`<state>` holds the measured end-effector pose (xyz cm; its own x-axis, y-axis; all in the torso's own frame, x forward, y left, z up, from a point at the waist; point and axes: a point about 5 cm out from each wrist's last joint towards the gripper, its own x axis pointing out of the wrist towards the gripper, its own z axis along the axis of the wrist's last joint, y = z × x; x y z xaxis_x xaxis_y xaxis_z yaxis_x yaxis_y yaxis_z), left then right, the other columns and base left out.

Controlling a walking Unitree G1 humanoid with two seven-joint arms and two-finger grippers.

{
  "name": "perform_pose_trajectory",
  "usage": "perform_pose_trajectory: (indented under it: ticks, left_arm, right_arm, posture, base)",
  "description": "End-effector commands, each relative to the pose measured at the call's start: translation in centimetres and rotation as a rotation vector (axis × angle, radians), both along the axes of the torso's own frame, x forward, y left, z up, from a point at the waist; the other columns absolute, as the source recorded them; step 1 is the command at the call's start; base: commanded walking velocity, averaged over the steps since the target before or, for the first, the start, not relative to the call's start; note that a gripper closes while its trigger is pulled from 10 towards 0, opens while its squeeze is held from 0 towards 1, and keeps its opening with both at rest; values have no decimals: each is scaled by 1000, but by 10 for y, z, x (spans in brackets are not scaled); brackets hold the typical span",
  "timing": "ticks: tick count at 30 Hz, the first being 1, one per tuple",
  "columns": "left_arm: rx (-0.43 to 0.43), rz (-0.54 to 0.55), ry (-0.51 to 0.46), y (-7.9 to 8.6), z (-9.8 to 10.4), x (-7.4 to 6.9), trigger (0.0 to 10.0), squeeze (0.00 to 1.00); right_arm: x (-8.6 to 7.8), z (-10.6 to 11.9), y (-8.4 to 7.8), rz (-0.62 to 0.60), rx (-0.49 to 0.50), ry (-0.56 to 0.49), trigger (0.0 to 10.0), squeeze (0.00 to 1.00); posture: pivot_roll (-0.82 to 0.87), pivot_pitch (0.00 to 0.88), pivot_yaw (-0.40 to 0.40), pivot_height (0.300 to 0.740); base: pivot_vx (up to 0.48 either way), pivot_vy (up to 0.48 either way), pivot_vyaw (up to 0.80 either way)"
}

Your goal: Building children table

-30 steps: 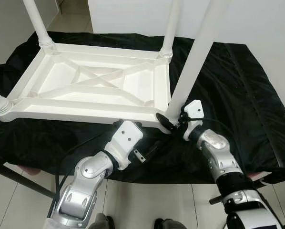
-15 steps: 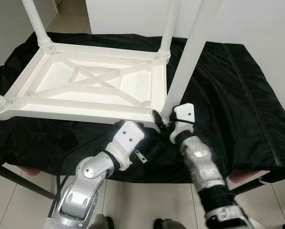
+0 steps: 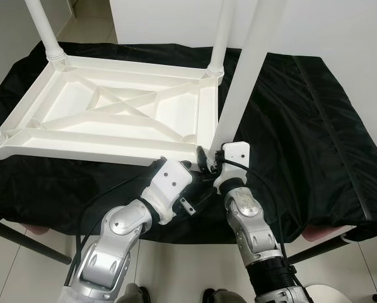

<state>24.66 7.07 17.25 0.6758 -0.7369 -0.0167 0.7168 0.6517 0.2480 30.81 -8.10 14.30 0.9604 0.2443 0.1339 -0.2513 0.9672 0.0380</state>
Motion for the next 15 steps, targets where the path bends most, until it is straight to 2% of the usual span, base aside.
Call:
perform_pose_trajectory:
  ticks: [1,2,4,8,14,15]
  left_arm:
    - [-1,27,-4,-1,-1,1,10000,0]
    - [-7,29,-6,0,0,2,10000,0]
    - [0,44,-12,1,1,4,10000,0]
    - [-5,34,-13,0,1,3,10000,0]
    - [-5,38,-7,2,0,2,10000,0]
    - [-4,38,-6,2,0,1,10000,0]
  right_arm:
    - [0,-3,-4,13,-6,10,10000,1000]
    - [1,-1,-7,40,-14,1,10000,0]
    - [3,-2,-16,63,-54,-9,10000,0]
    - [6,0,-26,58,-66,-12,10000,0]
    - [7,4,-29,91,-81,-41,10000,0]
    - [8,8,-30,140,-94,-65,10000,0]
  posture:
    - [-84,123,3,740]
    - [-89,134,7,740]
    - [-94,138,5,740]
    - [-89,142,-4,740]
    - [-89,147,-2,740]
    - [-86,143,1,740]
  base:
    - [0,0,0]
    - [0,0,0]
    - [0,0,0]
    - [0,0,0]
    - [0,0,0]
    - [0,0,0]
